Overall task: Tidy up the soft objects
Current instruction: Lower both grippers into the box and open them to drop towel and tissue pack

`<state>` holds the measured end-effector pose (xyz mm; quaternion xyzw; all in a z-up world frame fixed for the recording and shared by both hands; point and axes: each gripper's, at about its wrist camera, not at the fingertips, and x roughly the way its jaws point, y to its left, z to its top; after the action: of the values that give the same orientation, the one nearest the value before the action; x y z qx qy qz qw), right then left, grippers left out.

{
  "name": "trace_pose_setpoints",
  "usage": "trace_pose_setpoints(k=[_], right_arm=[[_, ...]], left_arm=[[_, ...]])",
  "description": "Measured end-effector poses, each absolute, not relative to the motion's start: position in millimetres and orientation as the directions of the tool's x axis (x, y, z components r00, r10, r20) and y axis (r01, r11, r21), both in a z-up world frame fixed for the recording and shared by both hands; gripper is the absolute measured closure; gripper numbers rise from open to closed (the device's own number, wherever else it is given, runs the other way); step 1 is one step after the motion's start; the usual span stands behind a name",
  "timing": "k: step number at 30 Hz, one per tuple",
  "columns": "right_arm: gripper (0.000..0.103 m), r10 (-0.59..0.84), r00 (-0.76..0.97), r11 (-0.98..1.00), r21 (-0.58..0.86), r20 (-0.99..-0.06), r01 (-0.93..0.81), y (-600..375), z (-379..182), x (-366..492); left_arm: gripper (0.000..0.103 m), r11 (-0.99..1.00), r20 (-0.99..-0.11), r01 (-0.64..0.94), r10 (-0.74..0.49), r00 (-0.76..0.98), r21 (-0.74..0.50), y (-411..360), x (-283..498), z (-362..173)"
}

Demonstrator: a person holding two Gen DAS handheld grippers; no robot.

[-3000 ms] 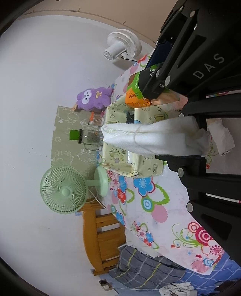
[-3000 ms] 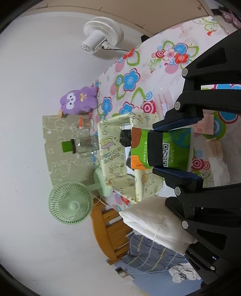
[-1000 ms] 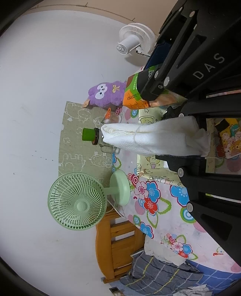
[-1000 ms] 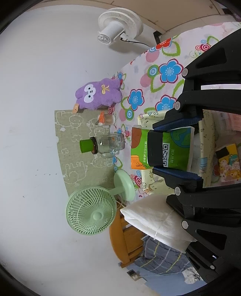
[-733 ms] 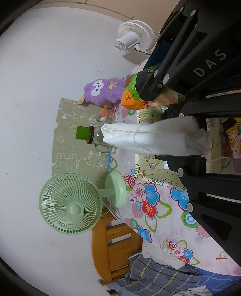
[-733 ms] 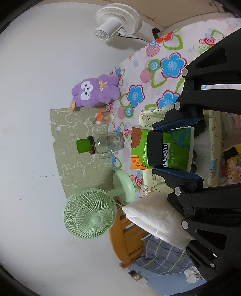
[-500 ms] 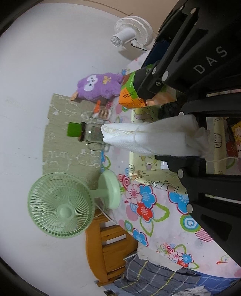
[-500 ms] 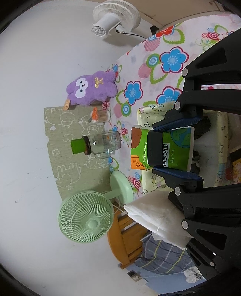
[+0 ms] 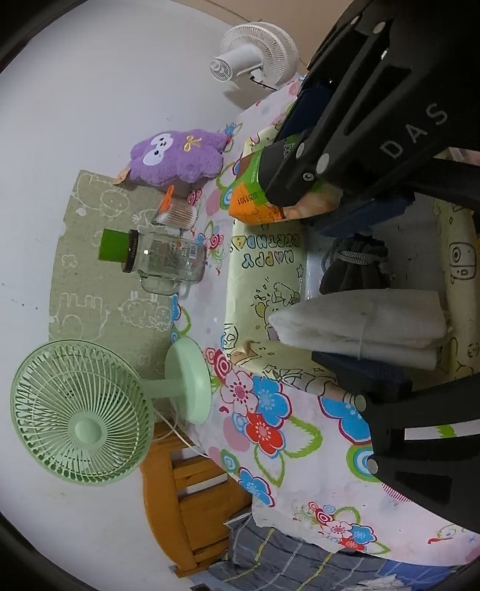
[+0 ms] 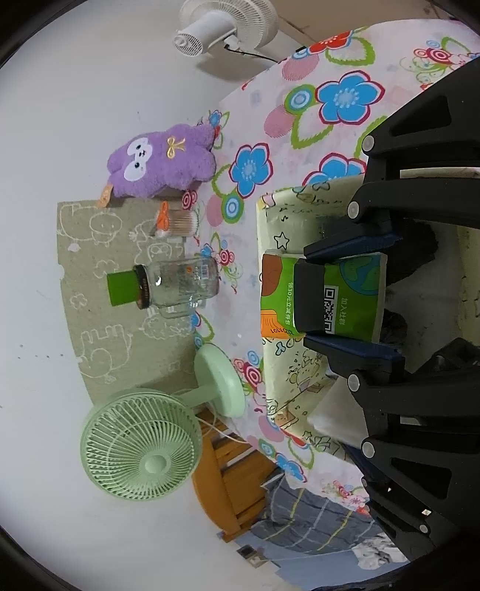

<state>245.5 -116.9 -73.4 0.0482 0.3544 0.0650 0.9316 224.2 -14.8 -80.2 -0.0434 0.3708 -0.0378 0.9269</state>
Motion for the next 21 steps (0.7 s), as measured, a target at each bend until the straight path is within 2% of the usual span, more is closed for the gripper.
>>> trace_pose_setpoints(k=[3, 6, 8, 10, 17, 21], right_arm=[[0.056, 0.176, 0.734, 0.984, 0.15, -0.656, -0.101, -116.8, -76.7, 249.2], [0.047, 0.178, 0.734, 0.984, 0.142, -0.655, -0.112, -115.9, -77.9, 251.0], [0.031, 0.175, 0.74, 0.984, 0.14, -0.649, -0.11, -116.0, -76.5, 249.9], [0.026, 0.169, 0.751, 0.985, 0.138, -0.638, -0.105, -116.1, -74.1, 247.2], [0.02, 0.162, 0.764, 0.986, 0.131, -0.625, -0.102, -117.5, -65.5, 237.2], [0.018, 0.158, 0.777, 0.987, 0.128, -0.61, -0.099, -119.5, -57.4, 227.8]], left_arm=[[0.038, 0.994, -0.684, 0.046, -0.105, 0.722, -0.104, -16.5, 224.7, -81.3], [0.036, 0.993, -0.683, 0.052, -0.11, 0.722, -0.105, -17.5, 224.7, -81.7], [0.035, 0.993, -0.679, 0.054, -0.112, 0.725, -0.107, -17.2, 223.8, -80.8], [0.031, 0.993, -0.675, 0.053, -0.11, 0.729, -0.105, -17.5, 222.7, -79.1], [0.026, 0.995, -0.657, 0.053, -0.098, 0.747, -0.088, -17.9, 213.8, -69.0], [0.019, 0.996, -0.642, 0.049, -0.085, 0.762, -0.073, -18.9, 206.1, -61.4]])
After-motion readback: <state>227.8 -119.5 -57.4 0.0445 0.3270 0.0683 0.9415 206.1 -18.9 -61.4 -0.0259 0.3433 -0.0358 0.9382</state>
